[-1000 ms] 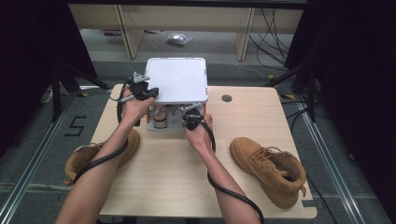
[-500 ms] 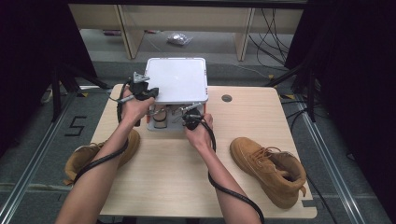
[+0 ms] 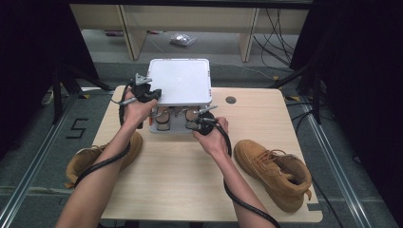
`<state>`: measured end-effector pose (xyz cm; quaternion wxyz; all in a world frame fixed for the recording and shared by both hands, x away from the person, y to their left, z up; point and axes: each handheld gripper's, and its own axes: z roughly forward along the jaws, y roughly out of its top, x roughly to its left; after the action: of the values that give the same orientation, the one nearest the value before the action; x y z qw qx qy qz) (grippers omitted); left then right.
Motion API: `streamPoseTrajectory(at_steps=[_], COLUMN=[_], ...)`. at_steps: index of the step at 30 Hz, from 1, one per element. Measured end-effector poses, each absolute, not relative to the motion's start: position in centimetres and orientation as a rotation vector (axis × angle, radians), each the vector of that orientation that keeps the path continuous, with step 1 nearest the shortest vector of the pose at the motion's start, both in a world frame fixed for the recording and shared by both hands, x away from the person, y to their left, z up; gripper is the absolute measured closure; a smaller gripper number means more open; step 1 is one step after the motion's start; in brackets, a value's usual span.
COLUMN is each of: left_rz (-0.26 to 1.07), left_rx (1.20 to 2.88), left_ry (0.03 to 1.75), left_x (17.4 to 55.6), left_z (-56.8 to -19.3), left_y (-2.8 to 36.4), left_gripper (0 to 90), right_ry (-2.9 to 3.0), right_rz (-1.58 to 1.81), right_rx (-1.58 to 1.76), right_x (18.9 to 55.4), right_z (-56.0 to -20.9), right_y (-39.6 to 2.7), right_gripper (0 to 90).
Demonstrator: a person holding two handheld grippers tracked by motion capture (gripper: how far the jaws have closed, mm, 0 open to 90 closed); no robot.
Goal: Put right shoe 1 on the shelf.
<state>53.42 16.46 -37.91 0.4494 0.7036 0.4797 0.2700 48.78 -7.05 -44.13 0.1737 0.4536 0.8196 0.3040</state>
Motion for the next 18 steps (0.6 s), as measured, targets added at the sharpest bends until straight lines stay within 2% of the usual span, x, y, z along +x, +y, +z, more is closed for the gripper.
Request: streamPoseTrajectory(at_steps=[4,8,13,18], left_rz=[0.663,0.631,0.660,0.665], left_rx=[1.744,1.755,1.743,1.777], left_ry=[1.186,1.183,1.168,1.175], left_x=[53.5,53.2,52.0,50.8], left_z=[-37.8,-37.2,-35.8,-35.0], left_y=[16.6,16.9,17.4,18.1], left_gripper=[88.2,75.2,62.0,54.2], right_ry=[2.336,2.349,2.351,2.341], right_rz=[0.870,0.872,0.860,0.871], right_rx=[1.289,1.281,1.297,1.311], right_x=[47.9,47.4,47.4,47.6], right_z=[-43.5,-43.0,-42.4,-42.4], right_y=[-8.4,-9.4,-10.2,-10.9], right_gripper=[52.7,49.8,47.5,47.0])
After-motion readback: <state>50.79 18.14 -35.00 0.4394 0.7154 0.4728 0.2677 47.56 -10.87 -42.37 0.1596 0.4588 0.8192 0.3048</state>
